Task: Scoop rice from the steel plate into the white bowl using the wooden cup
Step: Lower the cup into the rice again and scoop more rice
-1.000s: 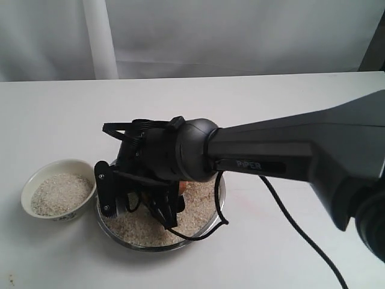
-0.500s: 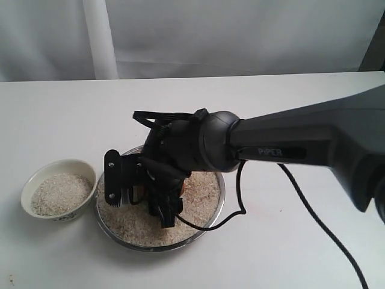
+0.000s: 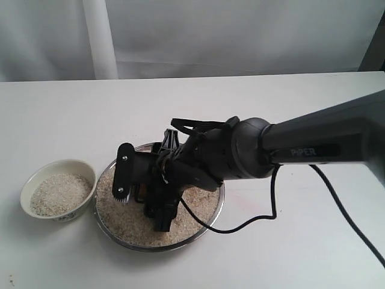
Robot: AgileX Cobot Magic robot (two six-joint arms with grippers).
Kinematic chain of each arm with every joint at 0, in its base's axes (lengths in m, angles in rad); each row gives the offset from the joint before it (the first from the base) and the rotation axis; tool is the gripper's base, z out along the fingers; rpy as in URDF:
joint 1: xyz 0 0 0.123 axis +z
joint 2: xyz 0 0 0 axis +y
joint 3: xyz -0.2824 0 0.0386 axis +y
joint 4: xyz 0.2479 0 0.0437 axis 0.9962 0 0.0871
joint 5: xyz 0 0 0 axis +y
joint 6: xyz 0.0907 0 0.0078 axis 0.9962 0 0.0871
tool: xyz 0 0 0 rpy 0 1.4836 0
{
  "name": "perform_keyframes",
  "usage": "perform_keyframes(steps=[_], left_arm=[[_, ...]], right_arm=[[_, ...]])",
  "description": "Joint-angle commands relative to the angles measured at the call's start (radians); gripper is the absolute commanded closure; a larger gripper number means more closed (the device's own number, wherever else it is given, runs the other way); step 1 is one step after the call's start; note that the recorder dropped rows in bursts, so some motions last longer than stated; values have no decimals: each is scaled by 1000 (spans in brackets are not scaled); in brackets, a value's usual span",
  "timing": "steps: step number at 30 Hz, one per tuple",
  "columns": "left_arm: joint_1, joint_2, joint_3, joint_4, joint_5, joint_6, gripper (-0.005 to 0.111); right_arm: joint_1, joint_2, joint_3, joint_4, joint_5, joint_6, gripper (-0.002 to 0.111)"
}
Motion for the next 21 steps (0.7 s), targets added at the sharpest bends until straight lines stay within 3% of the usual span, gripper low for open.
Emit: perform_keyframes(steps=[1, 21], left_arm=[[-4, -2, -3, -8, -6, -3, 107], [-4, -2, -3, -8, -6, -3, 107]], right_arm=[[-15, -24, 86, 78, -138, 2, 108], [-49, -45, 319, 230, -808, 11, 108]])
